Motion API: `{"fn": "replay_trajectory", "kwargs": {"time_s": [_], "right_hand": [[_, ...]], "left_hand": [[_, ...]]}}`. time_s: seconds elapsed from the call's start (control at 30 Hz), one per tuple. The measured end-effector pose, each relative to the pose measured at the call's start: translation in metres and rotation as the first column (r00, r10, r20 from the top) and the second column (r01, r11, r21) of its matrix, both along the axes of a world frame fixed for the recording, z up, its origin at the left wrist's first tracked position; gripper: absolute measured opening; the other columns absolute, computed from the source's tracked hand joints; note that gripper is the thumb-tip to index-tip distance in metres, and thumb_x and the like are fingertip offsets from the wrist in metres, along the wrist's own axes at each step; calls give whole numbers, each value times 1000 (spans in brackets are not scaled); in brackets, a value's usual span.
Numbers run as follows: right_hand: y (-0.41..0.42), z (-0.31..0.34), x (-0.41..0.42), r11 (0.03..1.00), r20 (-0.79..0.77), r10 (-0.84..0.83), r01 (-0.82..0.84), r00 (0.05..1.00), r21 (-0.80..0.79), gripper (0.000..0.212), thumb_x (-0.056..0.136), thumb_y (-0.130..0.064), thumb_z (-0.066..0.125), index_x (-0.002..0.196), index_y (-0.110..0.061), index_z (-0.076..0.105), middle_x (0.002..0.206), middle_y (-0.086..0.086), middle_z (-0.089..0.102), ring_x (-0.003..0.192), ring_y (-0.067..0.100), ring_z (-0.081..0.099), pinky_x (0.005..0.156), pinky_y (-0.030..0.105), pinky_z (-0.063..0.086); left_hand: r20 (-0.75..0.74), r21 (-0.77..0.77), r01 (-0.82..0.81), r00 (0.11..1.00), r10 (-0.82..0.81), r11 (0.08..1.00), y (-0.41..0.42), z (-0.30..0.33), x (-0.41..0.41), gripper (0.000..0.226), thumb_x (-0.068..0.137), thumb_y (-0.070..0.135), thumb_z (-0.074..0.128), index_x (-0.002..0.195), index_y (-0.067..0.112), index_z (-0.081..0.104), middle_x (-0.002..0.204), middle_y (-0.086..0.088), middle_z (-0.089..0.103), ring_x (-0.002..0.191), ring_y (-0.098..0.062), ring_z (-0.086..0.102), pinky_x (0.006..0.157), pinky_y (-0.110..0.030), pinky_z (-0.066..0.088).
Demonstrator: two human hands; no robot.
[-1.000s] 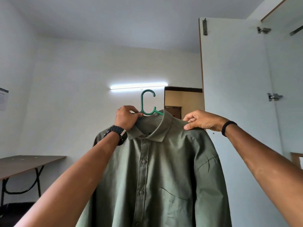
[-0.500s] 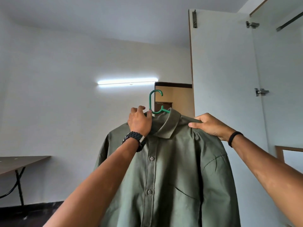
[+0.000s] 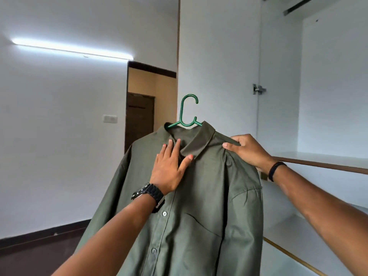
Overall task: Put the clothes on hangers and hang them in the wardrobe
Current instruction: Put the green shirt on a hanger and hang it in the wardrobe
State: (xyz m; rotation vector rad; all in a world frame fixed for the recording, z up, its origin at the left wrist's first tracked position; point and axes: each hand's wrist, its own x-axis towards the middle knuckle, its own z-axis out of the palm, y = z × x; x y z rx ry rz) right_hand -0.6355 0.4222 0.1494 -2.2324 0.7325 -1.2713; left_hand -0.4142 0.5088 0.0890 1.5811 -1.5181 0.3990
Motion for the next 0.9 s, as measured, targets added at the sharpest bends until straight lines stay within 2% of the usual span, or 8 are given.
{"fn": "replay_trajectory", "kwargs": {"time_s": [0.1, 0.23, 0.33, 0.4, 0.53, 0.63, 0.77, 0.9], "right_hand": [[-32, 12, -22, 1000, -72, -21, 22, 997, 4, 18, 91, -19, 63, 81, -6, 70, 87, 12, 73, 75, 13, 64, 72, 27, 47], [-60, 56, -61, 999, -139, -34, 36, 990, 11, 19, 91, -18, 63, 73, -18, 69, 74, -10, 70, 69, 1, 62, 66, 16, 46], [-79, 110, -96, 994, -189, -109, 108, 976, -18, 27, 92, -20, 63, 68, -7, 65, 68, -4, 64, 61, 0, 54, 60, 16, 39], [-88, 157, -120, 985, -181, -173, 171, 968, -28, 30, 92, -19, 63, 64, -10, 61, 64, -5, 59, 56, -3, 50, 57, 14, 36], [-101, 251, -172, 949, -100, -316, 314, 943, -40, 23, 92, -20, 63, 78, -2, 68, 78, 9, 68, 69, 12, 58, 65, 25, 44], [-105, 308, -215, 912, -23, -410, 410, 912, -29, 18, 90, -20, 65, 80, -6, 70, 86, 13, 72, 77, 17, 65, 71, 28, 50], [-105, 361, -281, 821, 124, -562, 570, 818, -36, 30, 88, -21, 67, 86, 9, 65, 84, 20, 69, 74, 21, 61, 71, 31, 47], [-100, 394, -342, 725, 223, -668, 688, 710, -23, 30, 88, -20, 66, 83, 10, 65, 77, 11, 66, 71, 19, 59, 69, 28, 45]], "left_hand": [[-99, -11, -49, 994, 48, 999, -49, 17, -24, 41, 97, 48, 38, 125, 22, 56, 137, -7, 42, 131, -29, 35, 108, -42, 29], [-265, 111, -42, 962, 70, 993, -106, 68, -62, 22, 93, 28, 55, 111, 23, 66, 125, -9, 46, 121, -32, 39, 100, -41, 35], [-294, 173, 25, 955, 27, 985, -142, 122, -99, 22, 89, 22, 60, 109, 15, 63, 124, -14, 44, 118, -34, 40, 98, -38, 38], [-306, 139, 56, 952, -11, 989, -162, 171, -127, 32, 88, 22, 63, 115, 8, 54, 129, -17, 38, 118, -36, 38, 99, -40, 38], [-327, 60, 110, 941, -85, 992, -195, 275, -185, 53, 87, 27, 65, 126, 2, 38, 133, -20, 33, 121, -39, 35, 100, -44, 35], [-245, 86, 229, 948, -202, 970, -220, 343, -229, 44, 96, 31, 52, 126, 2, 41, 132, -22, 41, 122, -40, 38, 99, -44, 35], [-104, 1, 456, 885, -454, 890, -249, 405, -297, 31, 99, 25, 40, 114, 2, 53, 121, -21, 53, 115, -37, 47, 96, -42, 40], [-45, -56, 536, 842, -538, 843, -261, 429, -375, 32, 99, 27, 37, 120, 12, 55, 126, -14, 45, 117, -36, 43, 97, -43, 41]]}}
